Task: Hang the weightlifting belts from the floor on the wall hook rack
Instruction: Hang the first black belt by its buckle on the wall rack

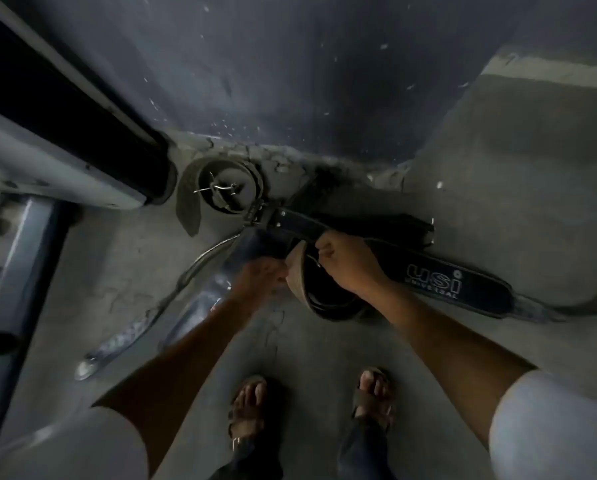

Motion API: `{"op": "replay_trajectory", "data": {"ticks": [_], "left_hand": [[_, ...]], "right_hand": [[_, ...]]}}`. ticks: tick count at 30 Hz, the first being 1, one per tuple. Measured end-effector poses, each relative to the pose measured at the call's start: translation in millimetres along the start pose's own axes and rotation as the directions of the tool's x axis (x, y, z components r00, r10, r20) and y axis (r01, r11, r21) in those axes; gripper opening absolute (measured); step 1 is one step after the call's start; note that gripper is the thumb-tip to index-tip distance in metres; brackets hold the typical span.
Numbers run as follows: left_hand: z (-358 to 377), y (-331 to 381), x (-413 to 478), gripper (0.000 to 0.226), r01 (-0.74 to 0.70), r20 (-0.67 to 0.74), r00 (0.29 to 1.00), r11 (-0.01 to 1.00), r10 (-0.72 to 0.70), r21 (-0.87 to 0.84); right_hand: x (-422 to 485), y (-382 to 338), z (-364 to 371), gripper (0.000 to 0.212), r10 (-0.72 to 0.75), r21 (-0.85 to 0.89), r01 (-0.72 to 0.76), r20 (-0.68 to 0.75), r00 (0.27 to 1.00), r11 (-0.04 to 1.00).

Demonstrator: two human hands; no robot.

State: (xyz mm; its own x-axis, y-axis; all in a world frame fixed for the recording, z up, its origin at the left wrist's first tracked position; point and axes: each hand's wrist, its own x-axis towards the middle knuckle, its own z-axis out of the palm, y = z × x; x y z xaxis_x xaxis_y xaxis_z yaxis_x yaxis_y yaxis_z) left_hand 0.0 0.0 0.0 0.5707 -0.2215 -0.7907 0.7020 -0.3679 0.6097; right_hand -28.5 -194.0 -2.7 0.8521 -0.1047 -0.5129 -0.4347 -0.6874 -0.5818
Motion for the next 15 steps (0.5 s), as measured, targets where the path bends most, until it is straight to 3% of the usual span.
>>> {"op": "replay_trajectory", "data": {"ticks": [5,9,15], "left_hand": [[13.4,-4.2,92.6,0.014,0.046,-0.122,0.990,0.987,-0.065,-0.154],[14.5,-13.7,135.3,0.026,0.072,-0.177,0.976,0.956,-0.126,-0.285],[15.8,-5.2,147.1,0.036,0.043,-0.166,0.970,0.803,-0.175,-0.594]], "right_hand": [[91.4,34.7,31.3,0.031,0.010,-0.056,-0.011,-0.030,1.000,0.998],[134.1,56.4,55.4,0.055,0.069,-0.125,-0.063,0.045,0.997,0.990],[136.1,56.4,52.9,0.039,-0.016,-0.132,0.015,-0.005,1.000,0.991]]}}
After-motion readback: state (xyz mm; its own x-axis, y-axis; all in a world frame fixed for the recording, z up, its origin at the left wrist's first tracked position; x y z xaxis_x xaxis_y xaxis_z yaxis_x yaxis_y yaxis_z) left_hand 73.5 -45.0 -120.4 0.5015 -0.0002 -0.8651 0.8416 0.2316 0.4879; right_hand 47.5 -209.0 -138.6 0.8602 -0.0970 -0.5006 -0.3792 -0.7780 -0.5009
